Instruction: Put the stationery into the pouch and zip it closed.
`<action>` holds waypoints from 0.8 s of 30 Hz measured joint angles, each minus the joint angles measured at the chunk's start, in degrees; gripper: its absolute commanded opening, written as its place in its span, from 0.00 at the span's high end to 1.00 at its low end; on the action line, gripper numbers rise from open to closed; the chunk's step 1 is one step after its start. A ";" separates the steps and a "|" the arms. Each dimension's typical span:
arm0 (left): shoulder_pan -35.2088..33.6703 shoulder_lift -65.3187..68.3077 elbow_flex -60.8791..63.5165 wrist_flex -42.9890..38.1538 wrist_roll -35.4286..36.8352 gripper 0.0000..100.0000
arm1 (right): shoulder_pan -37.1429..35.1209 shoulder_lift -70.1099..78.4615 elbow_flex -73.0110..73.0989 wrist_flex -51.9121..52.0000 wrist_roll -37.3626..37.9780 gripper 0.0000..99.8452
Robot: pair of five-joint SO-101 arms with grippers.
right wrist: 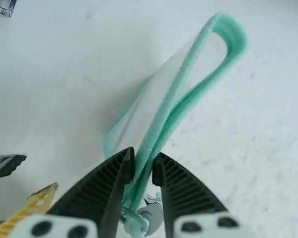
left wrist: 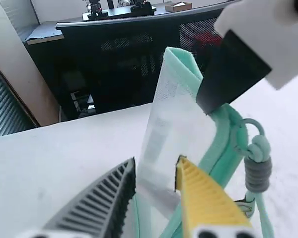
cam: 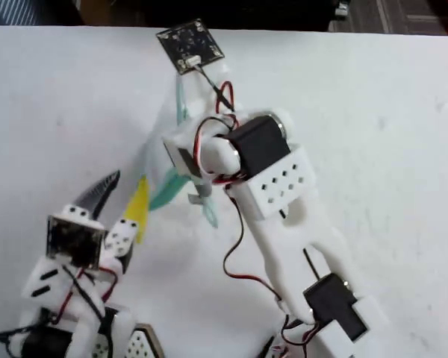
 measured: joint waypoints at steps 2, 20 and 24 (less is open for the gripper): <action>0.00 0.00 -0.53 0.62 -0.18 0.81 | 0.00 0.00 0.00 -0.09 0.00 0.98; 8.97 0.79 17.14 -16.35 -0.18 0.73 | 0.00 0.18 0.00 -0.09 0.00 0.98; 5.63 0.79 18.20 -19.08 -0.18 0.76 | 0.00 0.26 0.00 -0.18 0.00 0.98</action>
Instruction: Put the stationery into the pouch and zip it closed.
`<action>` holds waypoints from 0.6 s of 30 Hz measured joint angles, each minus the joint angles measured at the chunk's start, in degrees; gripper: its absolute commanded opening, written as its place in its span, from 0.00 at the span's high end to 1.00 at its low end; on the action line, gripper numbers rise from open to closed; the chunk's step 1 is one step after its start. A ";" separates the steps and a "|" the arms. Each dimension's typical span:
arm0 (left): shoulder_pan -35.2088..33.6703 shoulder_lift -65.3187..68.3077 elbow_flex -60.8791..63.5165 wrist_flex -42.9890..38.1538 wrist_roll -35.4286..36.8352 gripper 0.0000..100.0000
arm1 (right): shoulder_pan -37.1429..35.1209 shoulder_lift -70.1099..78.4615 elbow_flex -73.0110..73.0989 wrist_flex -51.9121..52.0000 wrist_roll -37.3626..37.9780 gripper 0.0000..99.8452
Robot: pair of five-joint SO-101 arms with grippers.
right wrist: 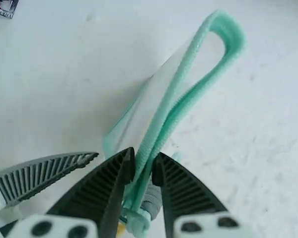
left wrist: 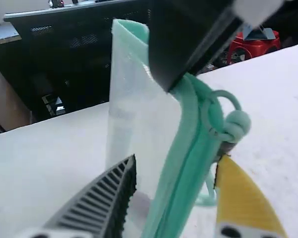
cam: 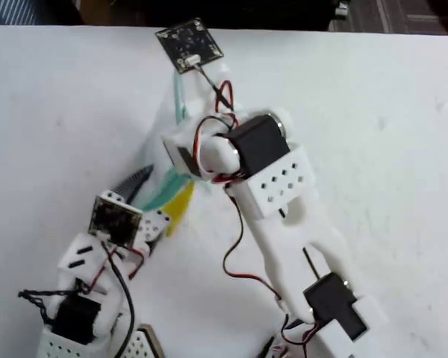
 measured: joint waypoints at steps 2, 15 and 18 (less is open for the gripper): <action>-0.09 -0.53 0.00 0.70 -2.20 0.77 | 0.00 0.09 0.00 0.00 0.00 0.98; 2.55 0.00 6.59 -6.51 -7.30 0.79 | -0.44 0.09 -0.09 0.00 0.00 0.98; 2.55 0.00 8.09 -8.79 -7.30 0.83 | -1.49 0.35 -1.93 1.58 0.00 0.98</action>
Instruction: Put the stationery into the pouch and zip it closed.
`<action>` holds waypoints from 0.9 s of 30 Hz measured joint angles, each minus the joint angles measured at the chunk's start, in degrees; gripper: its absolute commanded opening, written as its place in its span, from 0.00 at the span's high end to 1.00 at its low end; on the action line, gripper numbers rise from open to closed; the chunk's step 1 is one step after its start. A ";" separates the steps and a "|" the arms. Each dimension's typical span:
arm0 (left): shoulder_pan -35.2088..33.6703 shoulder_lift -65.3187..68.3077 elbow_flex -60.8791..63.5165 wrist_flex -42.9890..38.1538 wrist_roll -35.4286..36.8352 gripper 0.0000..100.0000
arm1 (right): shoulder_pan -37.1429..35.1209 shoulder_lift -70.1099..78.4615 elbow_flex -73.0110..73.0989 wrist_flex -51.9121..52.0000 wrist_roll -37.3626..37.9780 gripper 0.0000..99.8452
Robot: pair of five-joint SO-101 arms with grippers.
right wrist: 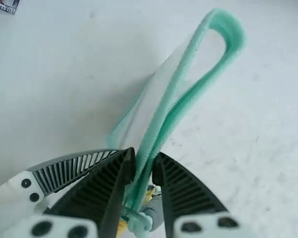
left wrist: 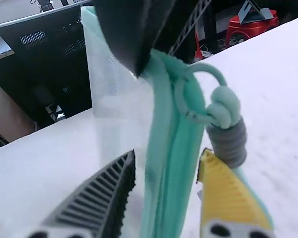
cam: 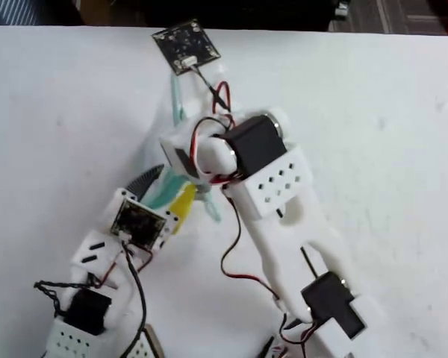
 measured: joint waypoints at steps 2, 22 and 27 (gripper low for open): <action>-0.09 0.00 1.58 -2.55 0.00 0.85 | -0.44 0.26 -1.85 0.53 0.00 0.98; 0.62 0.00 2.99 -5.98 -0.09 0.98 | -0.79 0.35 -3.60 0.97 0.44 0.71; 0.79 0.00 2.99 -5.98 -0.09 0.98 | -0.70 -3.52 -7.91 0.97 8.35 0.67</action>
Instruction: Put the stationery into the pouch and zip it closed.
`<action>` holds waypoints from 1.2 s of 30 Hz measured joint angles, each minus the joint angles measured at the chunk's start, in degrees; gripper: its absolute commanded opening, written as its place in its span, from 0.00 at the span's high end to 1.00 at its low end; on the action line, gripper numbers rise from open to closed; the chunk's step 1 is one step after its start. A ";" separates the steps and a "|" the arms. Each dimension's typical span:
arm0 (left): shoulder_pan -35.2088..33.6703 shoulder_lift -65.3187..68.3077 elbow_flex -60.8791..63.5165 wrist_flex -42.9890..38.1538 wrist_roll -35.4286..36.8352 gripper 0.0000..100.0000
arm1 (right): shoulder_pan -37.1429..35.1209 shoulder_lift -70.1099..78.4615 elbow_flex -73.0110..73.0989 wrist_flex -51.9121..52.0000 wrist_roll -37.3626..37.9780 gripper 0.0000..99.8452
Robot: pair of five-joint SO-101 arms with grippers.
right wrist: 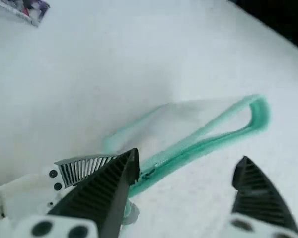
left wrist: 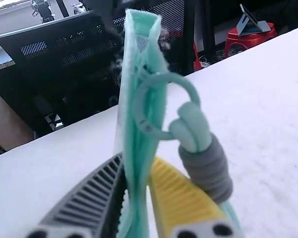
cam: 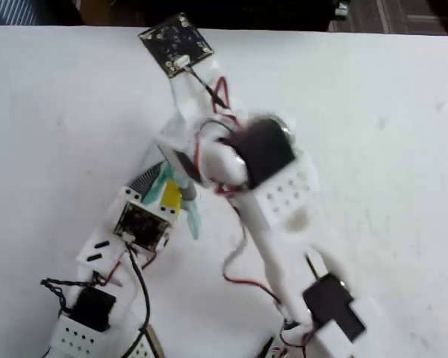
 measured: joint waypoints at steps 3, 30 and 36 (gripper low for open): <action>0.18 0.00 0.00 0.79 0.00 0.98 | 2.11 -5.63 -2.64 0.00 1.23 0.67; 0.00 0.09 -5.54 8.79 2.29 0.98 | -8.88 -56.44 77.10 -31.91 13.45 0.81; 0.00 0.09 -6.15 10.29 2.29 0.98 | -11.78 -56.44 77.98 -36.92 13.45 0.81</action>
